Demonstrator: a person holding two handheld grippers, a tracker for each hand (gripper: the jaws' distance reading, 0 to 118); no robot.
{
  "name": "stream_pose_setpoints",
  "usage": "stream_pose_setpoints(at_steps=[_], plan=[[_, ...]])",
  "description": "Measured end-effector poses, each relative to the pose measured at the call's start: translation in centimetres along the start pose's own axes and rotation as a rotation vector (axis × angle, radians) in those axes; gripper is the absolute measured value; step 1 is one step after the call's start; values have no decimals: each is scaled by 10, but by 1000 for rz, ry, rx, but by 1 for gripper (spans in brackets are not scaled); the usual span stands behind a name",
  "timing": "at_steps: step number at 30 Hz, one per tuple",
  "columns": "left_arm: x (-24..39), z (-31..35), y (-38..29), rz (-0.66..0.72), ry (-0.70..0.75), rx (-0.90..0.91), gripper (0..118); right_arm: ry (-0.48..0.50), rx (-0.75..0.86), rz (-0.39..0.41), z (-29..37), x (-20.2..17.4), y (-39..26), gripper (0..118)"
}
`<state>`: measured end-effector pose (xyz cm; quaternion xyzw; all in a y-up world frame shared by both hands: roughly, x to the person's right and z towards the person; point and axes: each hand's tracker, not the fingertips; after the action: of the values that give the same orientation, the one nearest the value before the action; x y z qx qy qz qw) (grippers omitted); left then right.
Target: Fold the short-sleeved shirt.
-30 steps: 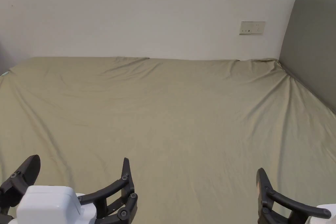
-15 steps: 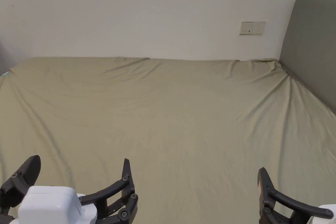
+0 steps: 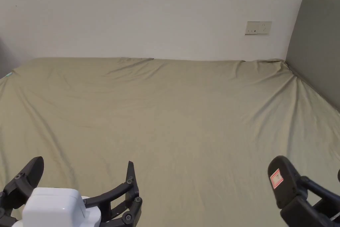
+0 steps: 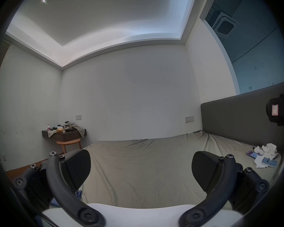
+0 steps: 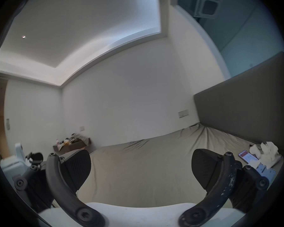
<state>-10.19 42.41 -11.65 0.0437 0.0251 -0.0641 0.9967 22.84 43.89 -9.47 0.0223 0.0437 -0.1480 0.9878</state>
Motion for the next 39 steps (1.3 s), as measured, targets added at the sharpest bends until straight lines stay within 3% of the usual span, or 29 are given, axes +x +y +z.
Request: stream_pose_setpoints(at_steps=[6, 10, 14, 19, 25, 29, 31, 37, 39], plan=[[2, -1, 0, -2, 0, -3, 118, -12, -86, -39, 3, -2, 16, 118], [3, -2, 0, -9, -8, -9, 118, 71, -119, -93, 3, 4, 15, 118], [5, -1, 0, -20, -6, -7, 118, 88, -121, -108, 4, 2, 16, 118], [4, -1, 0, -17, -6, -7, 118, 106, -135, -61, 2, -2, 20, 118], [4, -2, 1, -19, -7, -12, 118, 21, -87, -82, 3, -4, 18, 118], [3, -2, 1, -15, -6, -11, 118, 17, -98, -71, 2, -2, 19, 118], [3, -2, 1, -10, -6, -13, 118, 35, -60, 12, 2, 0, 18, 118], [4, -2, -1, -14, -10, -21, 118, -157, 55, 355, 5, -23, 5, 118], [5, -3, -1, -13, -12, -23, 118, -195, 77, 396, 3, -28, 0, 118]])
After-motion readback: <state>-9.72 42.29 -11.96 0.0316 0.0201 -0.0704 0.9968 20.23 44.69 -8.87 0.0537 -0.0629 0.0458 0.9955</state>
